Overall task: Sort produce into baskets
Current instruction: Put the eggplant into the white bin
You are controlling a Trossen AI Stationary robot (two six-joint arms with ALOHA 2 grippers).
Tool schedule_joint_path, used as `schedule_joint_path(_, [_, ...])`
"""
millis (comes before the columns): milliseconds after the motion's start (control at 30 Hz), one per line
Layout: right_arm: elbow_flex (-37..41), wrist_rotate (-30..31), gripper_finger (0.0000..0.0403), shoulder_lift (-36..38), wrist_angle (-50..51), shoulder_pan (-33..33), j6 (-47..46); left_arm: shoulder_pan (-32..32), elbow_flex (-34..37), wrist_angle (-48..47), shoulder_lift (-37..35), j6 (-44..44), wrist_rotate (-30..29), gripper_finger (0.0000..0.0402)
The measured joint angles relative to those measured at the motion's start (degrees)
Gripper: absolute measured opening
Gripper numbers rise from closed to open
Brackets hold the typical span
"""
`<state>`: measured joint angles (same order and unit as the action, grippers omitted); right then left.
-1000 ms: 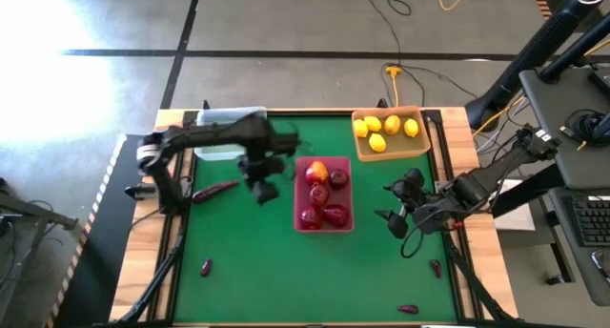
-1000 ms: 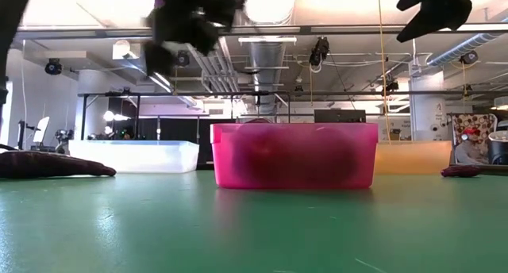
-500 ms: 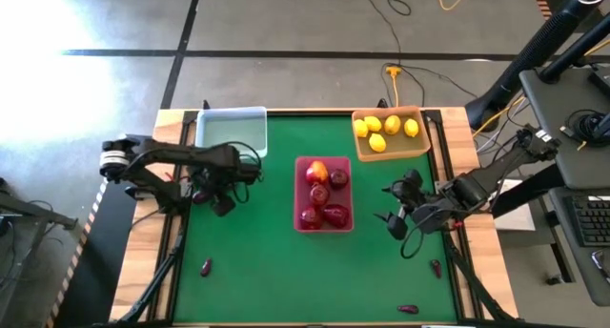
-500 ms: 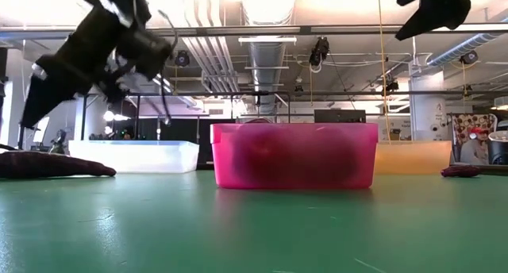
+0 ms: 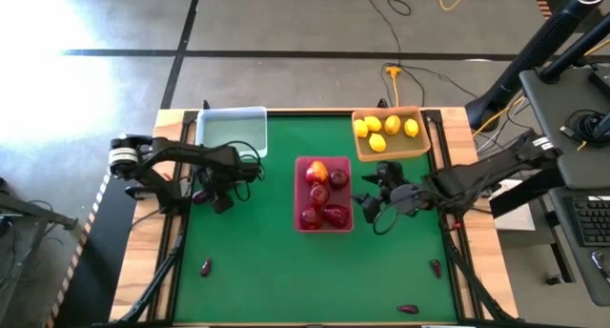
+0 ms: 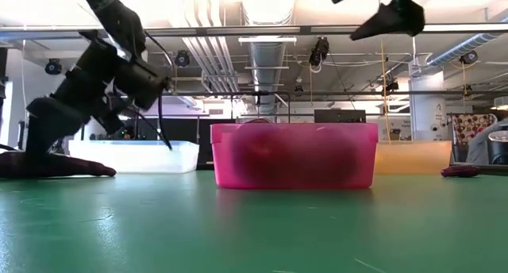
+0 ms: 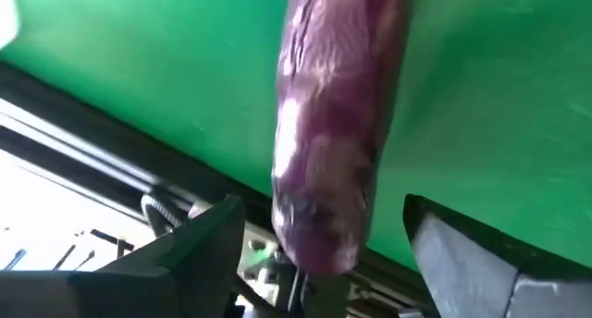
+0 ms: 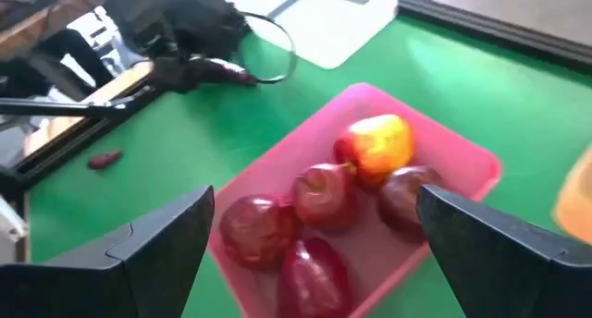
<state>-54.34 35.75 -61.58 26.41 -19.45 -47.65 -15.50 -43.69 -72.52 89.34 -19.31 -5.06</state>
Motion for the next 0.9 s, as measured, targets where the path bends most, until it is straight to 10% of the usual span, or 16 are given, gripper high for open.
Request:
schedule_joint_path(367, [-11.12, -3.41, 0.0368, -13.02, 2.28, 0.12, 1.04, 0.56, 2.24, 6.05, 7.67, 2.83, -0.2, 0.0196])
schedule_joint_path(633, [-22.19, -3.2, 0.0368, -18.9, 15.7, 0.37, 1.04, 2.08, -5.32, -2.01, -1.48, 7.48, -3.34, 0.0132])
schedule_joint_path(900, [-27.43, -2.6, 0.0368, -19.98, 16.23, 3.45, 1.17, -8.2, -21.59, 3.79, -4.01, 28.59, -28.68, 0.0132])
